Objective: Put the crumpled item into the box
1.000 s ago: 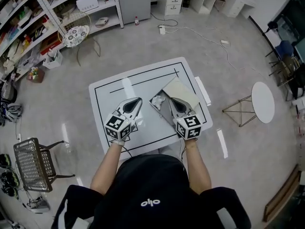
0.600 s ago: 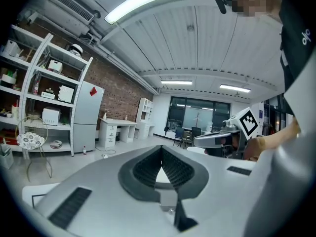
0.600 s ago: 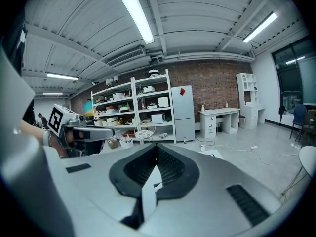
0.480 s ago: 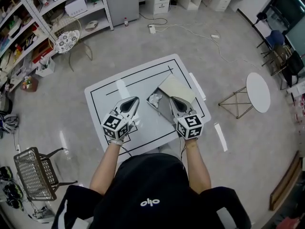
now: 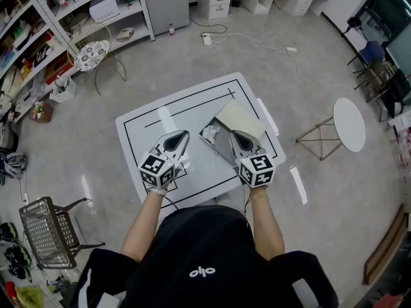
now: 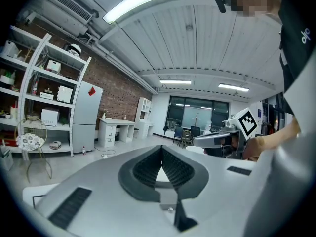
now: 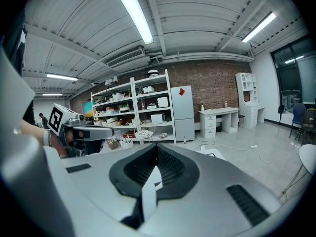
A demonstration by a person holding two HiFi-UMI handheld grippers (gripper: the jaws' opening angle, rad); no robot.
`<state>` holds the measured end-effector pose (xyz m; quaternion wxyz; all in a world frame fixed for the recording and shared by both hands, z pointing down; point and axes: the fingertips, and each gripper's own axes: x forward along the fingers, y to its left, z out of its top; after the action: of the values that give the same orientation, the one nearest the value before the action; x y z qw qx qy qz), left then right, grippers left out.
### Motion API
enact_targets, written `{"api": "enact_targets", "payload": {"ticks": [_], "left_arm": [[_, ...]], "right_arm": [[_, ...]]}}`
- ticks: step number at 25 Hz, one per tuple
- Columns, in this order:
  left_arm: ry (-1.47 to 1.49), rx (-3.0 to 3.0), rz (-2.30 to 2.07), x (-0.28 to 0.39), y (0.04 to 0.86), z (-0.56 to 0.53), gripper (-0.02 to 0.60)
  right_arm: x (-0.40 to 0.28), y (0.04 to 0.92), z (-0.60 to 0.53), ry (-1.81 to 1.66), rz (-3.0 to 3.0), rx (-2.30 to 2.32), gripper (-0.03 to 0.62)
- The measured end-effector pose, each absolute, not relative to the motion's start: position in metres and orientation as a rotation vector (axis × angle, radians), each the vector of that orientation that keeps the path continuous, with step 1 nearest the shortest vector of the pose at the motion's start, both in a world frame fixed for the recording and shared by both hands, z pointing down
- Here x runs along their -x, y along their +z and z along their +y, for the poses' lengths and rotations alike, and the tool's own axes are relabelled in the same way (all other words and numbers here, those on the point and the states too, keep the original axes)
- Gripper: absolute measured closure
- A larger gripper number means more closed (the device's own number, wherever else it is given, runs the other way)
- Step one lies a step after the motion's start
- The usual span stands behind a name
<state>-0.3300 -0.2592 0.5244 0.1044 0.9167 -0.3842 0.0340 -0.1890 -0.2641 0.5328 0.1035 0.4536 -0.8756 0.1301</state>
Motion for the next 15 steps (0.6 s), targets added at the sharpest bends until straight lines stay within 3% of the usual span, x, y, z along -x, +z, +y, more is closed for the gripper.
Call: {"api": "enact_targets", "payload": {"ticks": [15], "left_arm": [[0.111, -2.711, -1.13, 0.3266, 0.526, -0.2589, 0.574]], "right_arm": [[0.1863, 0.5412, -0.2639, 0.386, -2.568, -1.326, 0.585]]}}
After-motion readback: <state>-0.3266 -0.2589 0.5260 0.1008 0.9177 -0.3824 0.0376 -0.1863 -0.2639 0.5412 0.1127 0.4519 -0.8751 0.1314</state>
